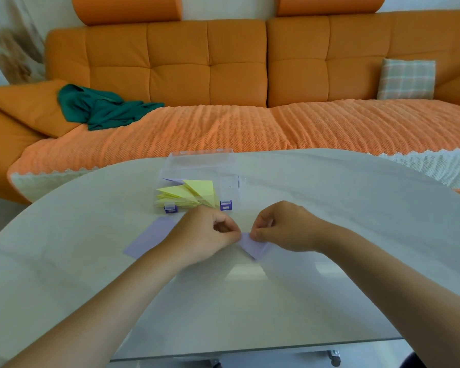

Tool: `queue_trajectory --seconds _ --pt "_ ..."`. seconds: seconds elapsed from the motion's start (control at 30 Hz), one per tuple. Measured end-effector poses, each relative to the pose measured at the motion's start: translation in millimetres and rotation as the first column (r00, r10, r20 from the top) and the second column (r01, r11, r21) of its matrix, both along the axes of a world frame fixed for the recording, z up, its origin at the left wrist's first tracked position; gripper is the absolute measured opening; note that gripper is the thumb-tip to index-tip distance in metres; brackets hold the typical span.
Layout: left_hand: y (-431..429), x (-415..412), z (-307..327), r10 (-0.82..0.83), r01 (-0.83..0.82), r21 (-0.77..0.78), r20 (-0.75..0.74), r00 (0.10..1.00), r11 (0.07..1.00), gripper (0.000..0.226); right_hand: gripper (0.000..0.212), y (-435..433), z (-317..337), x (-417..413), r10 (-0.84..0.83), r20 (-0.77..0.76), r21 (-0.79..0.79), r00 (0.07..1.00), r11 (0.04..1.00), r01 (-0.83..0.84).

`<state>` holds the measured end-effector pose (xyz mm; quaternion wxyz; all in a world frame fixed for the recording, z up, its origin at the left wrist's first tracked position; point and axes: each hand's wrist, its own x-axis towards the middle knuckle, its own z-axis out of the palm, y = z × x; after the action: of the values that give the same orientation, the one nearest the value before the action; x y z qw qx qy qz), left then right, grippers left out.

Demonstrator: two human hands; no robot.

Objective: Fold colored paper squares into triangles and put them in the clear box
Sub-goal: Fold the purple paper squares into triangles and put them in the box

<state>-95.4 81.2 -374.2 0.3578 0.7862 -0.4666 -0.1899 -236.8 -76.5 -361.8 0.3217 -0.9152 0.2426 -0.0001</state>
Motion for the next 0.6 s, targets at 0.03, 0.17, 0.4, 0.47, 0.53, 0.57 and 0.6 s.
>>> queue_trajectory --seconds 0.03,0.17,0.4,0.47,0.53,0.57,0.6 --pt "-0.7 -1.1 -1.3 0.001 -0.002 0.034 0.042 0.999 0.999 0.007 0.013 2.4 -1.8 1.0 0.012 -0.036 -0.106 0.999 0.994 -0.016" --pt "-3.1 -5.3 -2.3 0.023 -0.046 0.121 0.186 0.982 0.992 0.003 0.015 7.9 -5.8 3.0 0.046 -0.008 -0.300 0.999 0.953 -0.046" --pt "-4.8 -8.4 -5.3 -0.034 0.017 0.047 0.400 0.916 0.999 0.009 0.013 9.4 -10.0 4.1 0.049 0.023 -0.315 0.999 0.948 -0.040" --pt "-3.6 -10.2 -8.6 -0.107 0.131 -0.030 0.415 0.903 0.991 0.014 0.013 10.1 -10.4 5.2 0.035 0.013 -0.284 0.999 0.958 -0.030" --pt "-0.4 -15.5 -12.2 -0.193 0.241 -0.065 0.416 0.889 0.968 0.023 0.014 10.4 -9.7 6.0 0.015 0.006 -0.248 1.000 0.969 -0.013" --pt "1.6 -18.2 -14.2 -0.226 0.279 -0.070 0.418 0.880 0.958 0.026 0.013 10.3 -9.1 6.2 0.007 0.003 -0.229 1.000 0.973 -0.007" --pt "3.9 -20.4 -15.8 -0.249 0.304 -0.067 0.424 0.871 0.950 0.029 0.012 10.2 -8.5 6.5 0.001 0.000 -0.208 1.000 0.978 -0.001"
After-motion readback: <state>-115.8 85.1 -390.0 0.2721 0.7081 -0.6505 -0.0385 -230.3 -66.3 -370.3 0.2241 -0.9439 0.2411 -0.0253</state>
